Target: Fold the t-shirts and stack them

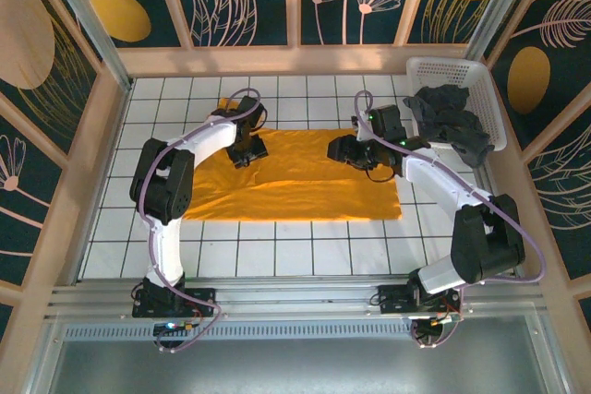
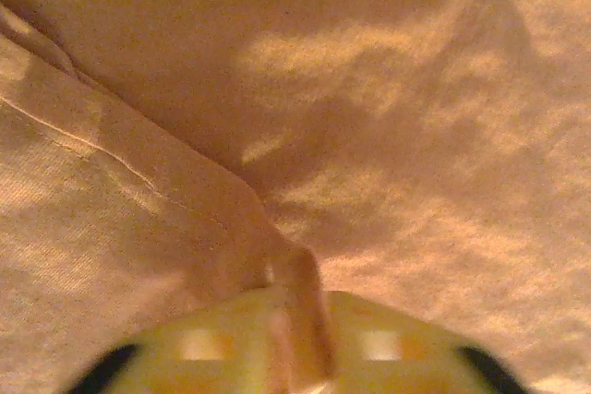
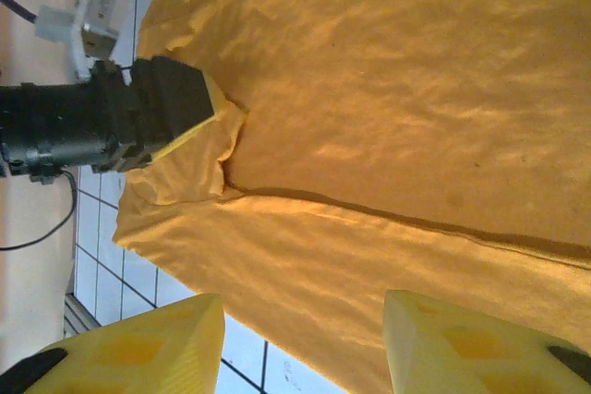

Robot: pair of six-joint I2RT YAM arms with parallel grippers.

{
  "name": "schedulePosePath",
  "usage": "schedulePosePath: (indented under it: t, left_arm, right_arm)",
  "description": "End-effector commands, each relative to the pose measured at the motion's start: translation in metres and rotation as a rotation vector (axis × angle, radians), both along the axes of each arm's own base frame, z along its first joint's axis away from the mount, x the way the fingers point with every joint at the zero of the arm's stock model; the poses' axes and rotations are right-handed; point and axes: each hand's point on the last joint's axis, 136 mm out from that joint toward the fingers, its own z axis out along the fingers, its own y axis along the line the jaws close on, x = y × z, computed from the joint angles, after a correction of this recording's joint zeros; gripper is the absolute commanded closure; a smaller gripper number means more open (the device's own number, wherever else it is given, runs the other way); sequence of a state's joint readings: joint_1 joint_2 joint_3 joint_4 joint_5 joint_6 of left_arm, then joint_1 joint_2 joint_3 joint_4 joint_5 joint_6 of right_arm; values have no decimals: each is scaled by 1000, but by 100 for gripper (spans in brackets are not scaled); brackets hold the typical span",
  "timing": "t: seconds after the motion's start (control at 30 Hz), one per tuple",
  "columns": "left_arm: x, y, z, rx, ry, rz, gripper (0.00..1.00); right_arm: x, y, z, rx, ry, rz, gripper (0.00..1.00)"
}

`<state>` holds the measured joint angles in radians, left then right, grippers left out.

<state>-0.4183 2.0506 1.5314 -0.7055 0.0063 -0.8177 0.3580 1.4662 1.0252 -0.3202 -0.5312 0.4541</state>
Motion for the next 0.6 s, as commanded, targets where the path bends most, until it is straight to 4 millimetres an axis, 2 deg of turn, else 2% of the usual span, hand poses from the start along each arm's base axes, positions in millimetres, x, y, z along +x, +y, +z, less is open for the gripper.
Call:
schedulePosePath:
  t: [0.0, 0.1, 0.17, 0.27, 0.33, 0.4, 0.57]
  left_arm:
    - [27, 6, 37, 49, -100, 4, 40]
    - [62, 31, 61, 49, -169, 96, 45]
    - [87, 48, 66, 22, -198, 157, 49]
    - [128, 78, 74, 86, -263, 217, 58]
    - [151, 95, 73, 123, -293, 246, 63]
    - [175, 110, 73, 144, -337, 274, 64]
    - [213, 135, 63, 237, -455, 293, 65]
  right_arm:
    - [4, -15, 2, -36, -9, -73, 50]
    - [24, -28, -2, -67, -6, -167, 49]
    - [38, -32, -6, -105, -9, -213, 49]
    - [62, -39, -11, -158, -16, -274, 49]
    - [77, -39, -10, -174, -28, -294, 49]
    - [91, -38, -6, -181, -43, -302, 49]
    - [113, -36, -1, -189, -55, -301, 49]
